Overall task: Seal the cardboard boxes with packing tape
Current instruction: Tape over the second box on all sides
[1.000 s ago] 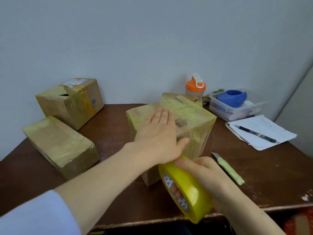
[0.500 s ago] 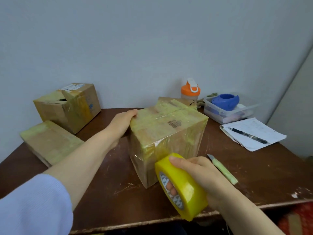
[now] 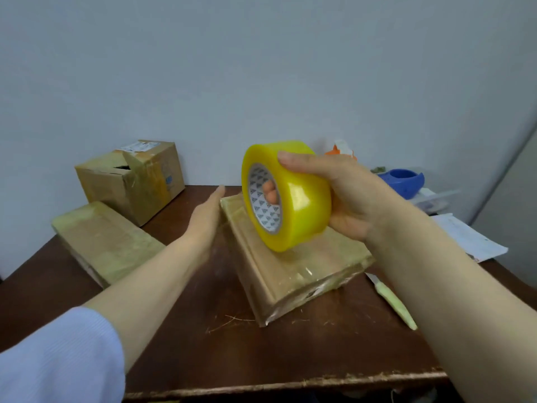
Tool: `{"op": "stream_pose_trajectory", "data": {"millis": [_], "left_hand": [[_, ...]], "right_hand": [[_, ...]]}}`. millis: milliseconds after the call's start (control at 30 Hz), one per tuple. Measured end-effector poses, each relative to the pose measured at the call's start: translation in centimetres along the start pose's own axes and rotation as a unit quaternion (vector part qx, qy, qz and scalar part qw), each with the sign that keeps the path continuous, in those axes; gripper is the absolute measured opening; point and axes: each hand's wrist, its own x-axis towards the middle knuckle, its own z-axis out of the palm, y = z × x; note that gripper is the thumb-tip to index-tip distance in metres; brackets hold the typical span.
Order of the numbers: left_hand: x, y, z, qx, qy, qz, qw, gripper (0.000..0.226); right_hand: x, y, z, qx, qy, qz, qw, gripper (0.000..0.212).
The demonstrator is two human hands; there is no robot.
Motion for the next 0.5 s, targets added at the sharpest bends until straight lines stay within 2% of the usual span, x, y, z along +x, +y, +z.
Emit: {"op": "stream_pose_trajectory", "data": {"millis": [67,133,333,400,500], "left_hand": [[0.1,0.5,0.1,-0.021,-0.019,0.026,0.999,0.046],[0.3,0.3,0.4,-0.010,-0.006,0.042,0.999,0.042],[1.4,-0.6,0.7,0.140,0.077,0.072,0.985,0.038],[1.5,-0.2,0.7,0.152,0.085,0.075,0.982,0.037],[1.8,0.1,0.5,0.227,0.080,0.074,0.968,0.026]], "right_hand": [[2.2,0.2,0.6,-0.006,0.028,0.006,1.000,0.037],[3.8,0.8,1.0,-0.003,0.050,0.008,0.999,0.039],[4.8,2.9,1.2,-0.016,0.071,0.000,0.997,0.040],[4.5,2.5,1.5,-0.023,0.079,-0.003,0.997,0.042],[3.2,1.3,1.8,-0.059,0.105,-0.010,0.993,0.042]]}}
